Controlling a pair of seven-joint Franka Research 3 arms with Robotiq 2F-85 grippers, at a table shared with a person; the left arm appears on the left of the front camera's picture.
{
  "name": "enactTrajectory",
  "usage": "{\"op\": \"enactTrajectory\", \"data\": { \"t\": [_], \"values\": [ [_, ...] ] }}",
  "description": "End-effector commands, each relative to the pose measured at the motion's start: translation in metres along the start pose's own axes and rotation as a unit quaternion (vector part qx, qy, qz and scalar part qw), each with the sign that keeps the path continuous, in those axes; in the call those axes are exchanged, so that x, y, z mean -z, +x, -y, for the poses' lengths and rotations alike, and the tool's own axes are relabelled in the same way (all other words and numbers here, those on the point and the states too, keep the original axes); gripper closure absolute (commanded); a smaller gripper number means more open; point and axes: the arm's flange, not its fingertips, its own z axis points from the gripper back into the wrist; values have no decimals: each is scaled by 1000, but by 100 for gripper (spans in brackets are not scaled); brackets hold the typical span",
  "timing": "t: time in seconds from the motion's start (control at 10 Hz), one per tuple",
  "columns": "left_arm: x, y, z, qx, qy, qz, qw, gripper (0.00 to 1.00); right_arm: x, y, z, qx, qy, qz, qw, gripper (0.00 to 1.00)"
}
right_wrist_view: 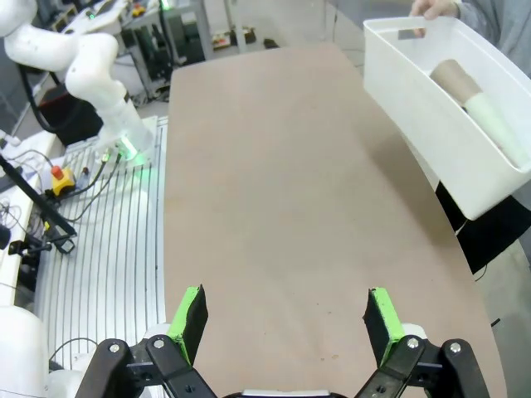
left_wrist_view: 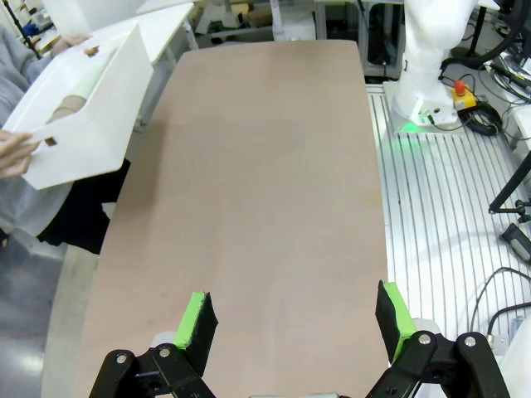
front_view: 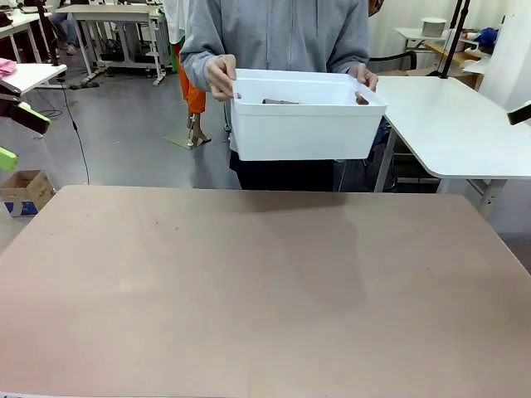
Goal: Stack the cups and store them in the basket.
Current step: Place the stack of Reusable plastic cups into the Pantry Basket.
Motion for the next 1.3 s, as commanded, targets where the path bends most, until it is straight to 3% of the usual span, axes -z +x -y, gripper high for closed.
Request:
{"op": "enactTrajectory", "data": {
  "t": [0.0,1.2],
  "values": [
    [-1,2,0,1,-2,8,1000,0,-1,4,1,4,1,9,1000,0],
    [-1,2,0,1,-2,8,1000,0,-1,4,1,4,1,9,1000,0]
  ]
}}
